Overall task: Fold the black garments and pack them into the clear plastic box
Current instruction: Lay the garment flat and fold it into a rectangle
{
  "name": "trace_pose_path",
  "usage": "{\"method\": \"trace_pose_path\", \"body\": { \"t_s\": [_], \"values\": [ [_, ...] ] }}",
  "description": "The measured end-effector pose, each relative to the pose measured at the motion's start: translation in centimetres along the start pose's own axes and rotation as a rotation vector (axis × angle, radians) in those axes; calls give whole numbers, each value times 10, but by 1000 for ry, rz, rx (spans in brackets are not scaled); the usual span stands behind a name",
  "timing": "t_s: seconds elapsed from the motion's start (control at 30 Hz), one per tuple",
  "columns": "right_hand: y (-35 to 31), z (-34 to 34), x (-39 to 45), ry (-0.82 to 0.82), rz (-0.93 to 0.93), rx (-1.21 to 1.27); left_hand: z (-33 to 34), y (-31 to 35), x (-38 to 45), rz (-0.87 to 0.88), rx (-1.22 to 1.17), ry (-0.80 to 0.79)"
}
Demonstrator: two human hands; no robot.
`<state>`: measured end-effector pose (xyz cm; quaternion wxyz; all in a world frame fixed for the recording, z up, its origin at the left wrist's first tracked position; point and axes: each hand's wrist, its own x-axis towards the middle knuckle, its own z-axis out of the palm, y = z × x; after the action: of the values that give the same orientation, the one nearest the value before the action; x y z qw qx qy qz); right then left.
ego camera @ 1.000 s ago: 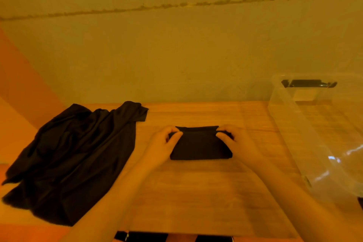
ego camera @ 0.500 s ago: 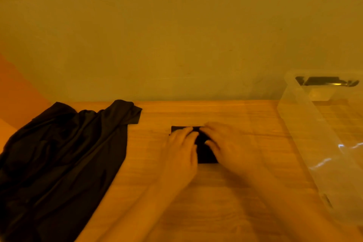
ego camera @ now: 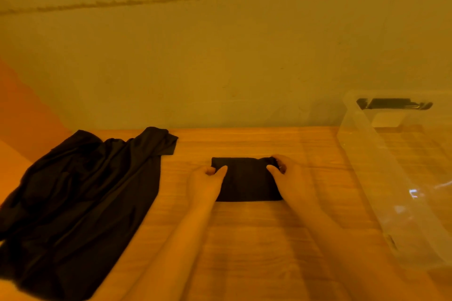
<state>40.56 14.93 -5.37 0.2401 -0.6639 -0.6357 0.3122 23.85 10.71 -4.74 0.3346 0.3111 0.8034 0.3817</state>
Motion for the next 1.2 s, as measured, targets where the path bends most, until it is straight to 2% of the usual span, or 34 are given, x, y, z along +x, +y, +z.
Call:
{"method": "trace_pose_path", "body": {
  "t_s": [0.13,0.27,0.33,0.4,0.47,0.53,0.57,0.63,0.73,0.8,0.9,0.97,1.07,1.17,1.2],
  "values": [
    [0,0,-2,11,51,125,2,-7,-9,-2,-30,59],
    [3,-2,-7,66,-11,118,-5,-21,-19,117,12,94],
    [2,-4,-9,161,-122,5,-8,-24,-18,158,5,85],
    [-5,-4,-16,214,-319,-140,-11,-23,-21,194,17,111],
    [-12,4,-19,168,-594,-273,-12,-24,-25,414,199,191],
    [-13,16,-18,-2,-724,-418,-8,-23,-28,669,491,156],
    [-12,20,-18,-106,-691,-486,-5,-22,-29,732,638,77],
    [-4,25,-15,-217,-589,-560,1,-25,-25,701,864,-53],
    [-1,21,-12,-202,-459,-639,-4,-30,-18,556,907,-93],
    [-6,12,-12,-215,-408,-680,-11,-32,-21,521,916,-55],
    [-5,4,-16,-280,-598,-697,-9,-27,-35,580,968,43],
    [5,8,-21,-315,-607,-689,1,-25,-38,605,1008,-20],
    [21,10,-23,-215,-455,-722,16,-18,-15,730,1020,-153],
    [25,-2,-33,26,-279,-758,35,7,18,940,1053,-272],
    [28,-6,-35,45,-219,-750,42,19,25,962,1063,-276]
  ]
}}
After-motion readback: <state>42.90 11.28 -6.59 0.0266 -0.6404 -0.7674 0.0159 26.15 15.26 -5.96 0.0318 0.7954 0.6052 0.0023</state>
